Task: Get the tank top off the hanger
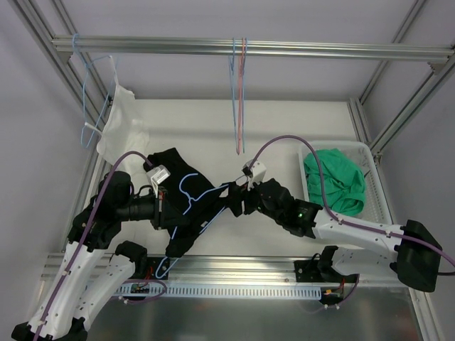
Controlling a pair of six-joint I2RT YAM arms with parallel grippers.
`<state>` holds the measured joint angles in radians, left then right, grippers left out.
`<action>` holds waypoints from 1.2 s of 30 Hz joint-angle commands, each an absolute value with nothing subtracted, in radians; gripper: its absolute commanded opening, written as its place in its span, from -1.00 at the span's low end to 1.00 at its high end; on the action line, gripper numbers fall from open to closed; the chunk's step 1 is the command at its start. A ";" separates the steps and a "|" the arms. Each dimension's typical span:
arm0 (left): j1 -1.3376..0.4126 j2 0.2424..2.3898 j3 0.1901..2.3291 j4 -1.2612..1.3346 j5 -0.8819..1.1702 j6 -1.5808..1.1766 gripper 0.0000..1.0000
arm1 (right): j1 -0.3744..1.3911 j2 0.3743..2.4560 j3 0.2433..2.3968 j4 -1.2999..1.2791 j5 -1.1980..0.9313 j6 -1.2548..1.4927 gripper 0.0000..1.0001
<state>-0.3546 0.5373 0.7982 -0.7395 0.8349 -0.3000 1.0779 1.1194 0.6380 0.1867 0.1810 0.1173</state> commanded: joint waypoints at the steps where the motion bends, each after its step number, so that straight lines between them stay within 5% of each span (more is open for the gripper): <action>1: -0.362 0.538 0.799 -0.703 0.900 -0.291 -1.00 | 1.083 1.112 0.696 0.259 0.261 0.080 0.29; 5: -0.362 0.540 0.796 -0.699 0.903 -0.291 -1.00 | 1.085 1.115 0.695 0.258 0.282 0.077 0.01; 13: -0.364 0.538 0.793 -0.693 0.904 -0.293 -1.00 | 1.083 1.114 0.701 0.258 0.284 0.063 -0.97; 25: -0.383 0.587 0.787 -0.692 0.908 -0.293 -1.00 | 1.042 0.921 0.643 0.146 0.586 0.110 -0.99; 36: -0.449 0.578 0.890 -0.580 0.963 -0.334 -1.00 | 0.842 0.874 0.621 0.026 0.433 0.146 -0.99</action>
